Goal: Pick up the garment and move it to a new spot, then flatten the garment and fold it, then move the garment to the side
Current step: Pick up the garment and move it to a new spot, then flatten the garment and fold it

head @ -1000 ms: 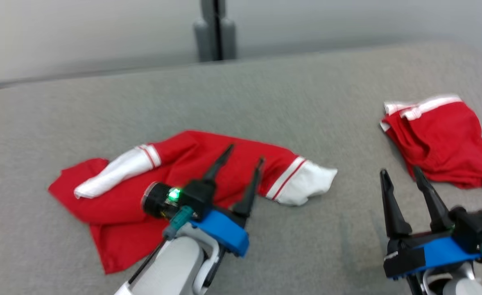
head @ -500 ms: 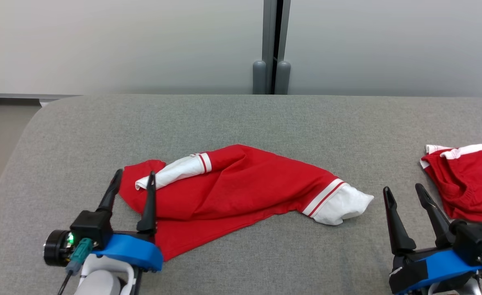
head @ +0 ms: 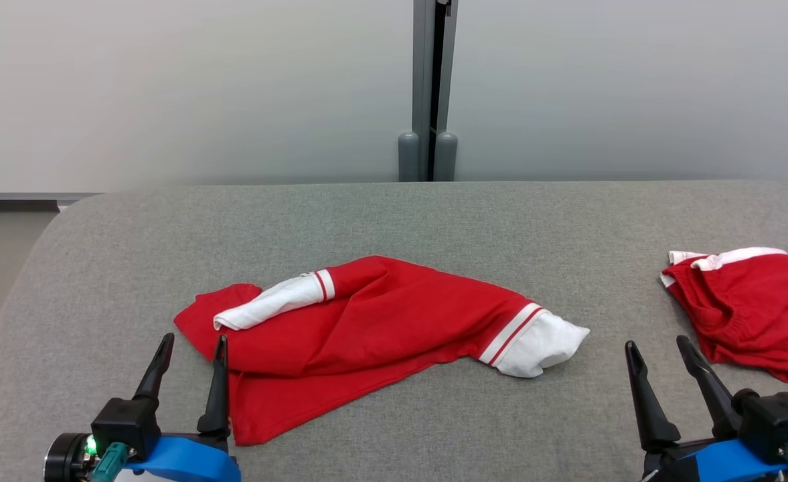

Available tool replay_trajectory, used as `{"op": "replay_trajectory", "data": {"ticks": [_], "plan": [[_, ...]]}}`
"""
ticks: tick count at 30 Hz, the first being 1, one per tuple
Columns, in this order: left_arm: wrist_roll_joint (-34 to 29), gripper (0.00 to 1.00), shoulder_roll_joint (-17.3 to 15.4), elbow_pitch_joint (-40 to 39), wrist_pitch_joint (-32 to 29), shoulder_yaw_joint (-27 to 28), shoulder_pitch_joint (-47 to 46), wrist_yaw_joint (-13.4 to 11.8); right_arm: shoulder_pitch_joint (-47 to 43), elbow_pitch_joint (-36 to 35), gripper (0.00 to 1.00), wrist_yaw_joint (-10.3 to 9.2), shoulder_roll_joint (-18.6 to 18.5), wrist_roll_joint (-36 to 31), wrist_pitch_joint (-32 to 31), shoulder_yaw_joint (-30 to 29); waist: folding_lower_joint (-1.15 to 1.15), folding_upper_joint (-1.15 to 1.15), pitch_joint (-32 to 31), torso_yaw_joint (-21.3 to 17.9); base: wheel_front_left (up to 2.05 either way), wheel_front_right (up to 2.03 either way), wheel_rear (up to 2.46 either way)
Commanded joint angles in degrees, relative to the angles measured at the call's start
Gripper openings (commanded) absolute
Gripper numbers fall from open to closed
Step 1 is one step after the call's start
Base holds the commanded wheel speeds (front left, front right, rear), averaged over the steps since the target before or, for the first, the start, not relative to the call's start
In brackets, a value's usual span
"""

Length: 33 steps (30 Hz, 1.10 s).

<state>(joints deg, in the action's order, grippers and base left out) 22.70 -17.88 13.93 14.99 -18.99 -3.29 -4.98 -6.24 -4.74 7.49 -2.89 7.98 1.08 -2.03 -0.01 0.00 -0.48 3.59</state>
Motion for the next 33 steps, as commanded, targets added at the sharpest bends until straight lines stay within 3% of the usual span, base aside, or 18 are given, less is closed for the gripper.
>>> {"op": "replay_trajectory", "data": {"ticks": [1, 23, 33], "plan": [[-0.09, 1.0, -0.08, -0.33, 0.24, 0.05, 0.48, -0.2, -0.89, -0.49, 1.0, 0.0, -0.03, 0.18, -0.18, 0.07, 0.01, 0.0, -0.1, -0.23, 0.0, 0.0, 0.0], [-0.04, 1.0, -0.05, -1.4, 0.25, -0.24, -1.05, -0.94, 0.25, -1.69, 1.0, 0.0, -0.03, -0.28, -1.0, 0.26, 0.01, 0.0, 1.58, -0.36, 0.0, 0.0, 0.0], [-2.49, 1.0, 1.87, -4.66, 0.25, 0.12, -7.0, -0.16, 3.58, 3.89, 1.0, 0.0, -1.19, -0.33, -2.1, 3.61, 0.01, 0.0, 10.07, 4.02, 0.0, 0.0, 0.0]]}}
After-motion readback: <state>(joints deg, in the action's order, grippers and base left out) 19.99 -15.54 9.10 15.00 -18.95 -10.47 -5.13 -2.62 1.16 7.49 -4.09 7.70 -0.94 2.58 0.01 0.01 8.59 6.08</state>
